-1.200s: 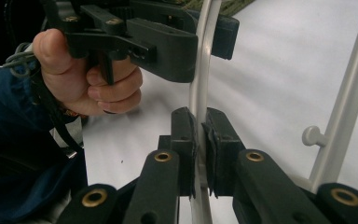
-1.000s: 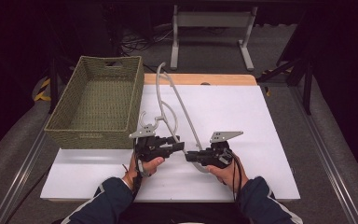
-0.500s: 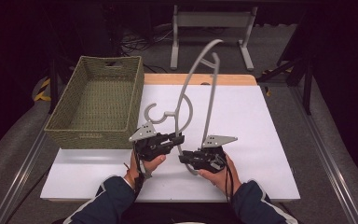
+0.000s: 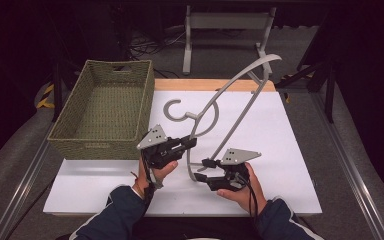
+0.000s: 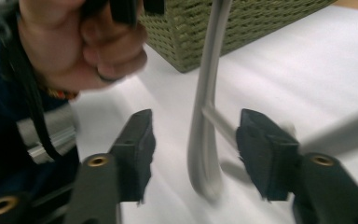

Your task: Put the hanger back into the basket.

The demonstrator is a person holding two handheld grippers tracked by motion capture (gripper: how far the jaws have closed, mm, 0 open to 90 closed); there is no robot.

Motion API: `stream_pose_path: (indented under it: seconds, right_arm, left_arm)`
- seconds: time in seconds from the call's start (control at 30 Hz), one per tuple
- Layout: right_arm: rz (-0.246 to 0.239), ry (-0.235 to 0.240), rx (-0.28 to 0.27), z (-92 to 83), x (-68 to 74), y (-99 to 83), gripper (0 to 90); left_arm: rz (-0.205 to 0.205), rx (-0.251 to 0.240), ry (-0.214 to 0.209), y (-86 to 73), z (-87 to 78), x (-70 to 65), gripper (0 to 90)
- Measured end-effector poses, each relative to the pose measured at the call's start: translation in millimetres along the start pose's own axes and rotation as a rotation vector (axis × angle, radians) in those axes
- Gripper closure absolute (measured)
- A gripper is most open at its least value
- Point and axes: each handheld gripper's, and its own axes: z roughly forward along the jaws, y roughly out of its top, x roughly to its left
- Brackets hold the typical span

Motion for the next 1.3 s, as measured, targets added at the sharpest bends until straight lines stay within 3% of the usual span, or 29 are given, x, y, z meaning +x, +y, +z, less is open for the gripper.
stream_pose_path:
  seconds: [0.07,0.13,0.2,0.27,0.33,0.4,0.5,0.63,0.83,1.07,1.3]
  right_arm:
    - [0.002,0.006,0.006,-5.7,-0.1,-2.5,37.0]
    - [0.004,-0.008,0.02,-12.8,-2.7,-6.8,33.3]
    - [-0.012,-0.025,0.032,-17.7,-5.2,-9.9,30.9]
    - [-0.052,-0.091,0.046,-30.1,-11.5,-17.3,29.9]
    - [-0.042,-0.102,0.047,-38.6,-19.6,-22.2,26.3]
    - [-0.086,-0.215,0.064,-48.6,-28.7,-29.0,23.6]
    - [-0.096,-0.281,0.056,-60.7,-41.4,-38.9,20.6]
    - [-0.048,-0.359,0.033,-77.9,-58.4,-51.1,19.3]
    - [0.037,-0.377,-0.014,-89.5,-68.6,-56.3,19.1]
    - [0.025,-0.383,-0.016,-87.8,-66.2,-56.0,17.9]
    - [0.03,-0.383,-0.011,-85.7,-64.8,-56.4,17.7]
  left_arm:
    - [0.005,0.015,0.034,3.4,-2.2,0.3,81.4]
    - [0.004,0.02,0.042,4.4,-2.8,0.2,81.6]
    - [0.015,0.026,0.082,9.2,-6.6,0.6,81.8]
    - [0.025,0.035,0.097,11.3,-8.1,0.5,81.8]
    - [0.027,0.038,0.101,11.8,-8.0,1.0,81.8]
    - [0.043,0.052,0.119,12.2,-7.4,1.4,81.9]
    - [0.035,0.062,0.13,12.3,-4.9,1.7,81.9]
    - [0.044,0.067,0.147,15.9,-4.2,5.1,81.9]
    - [0.045,0.064,0.169,23.0,-4.9,6.0,81.9]
    - [0.05,0.046,0.177,35.6,-15.2,7.3,81.9]
    - [0.055,0.022,0.214,49.0,-29.8,9.6,81.9]
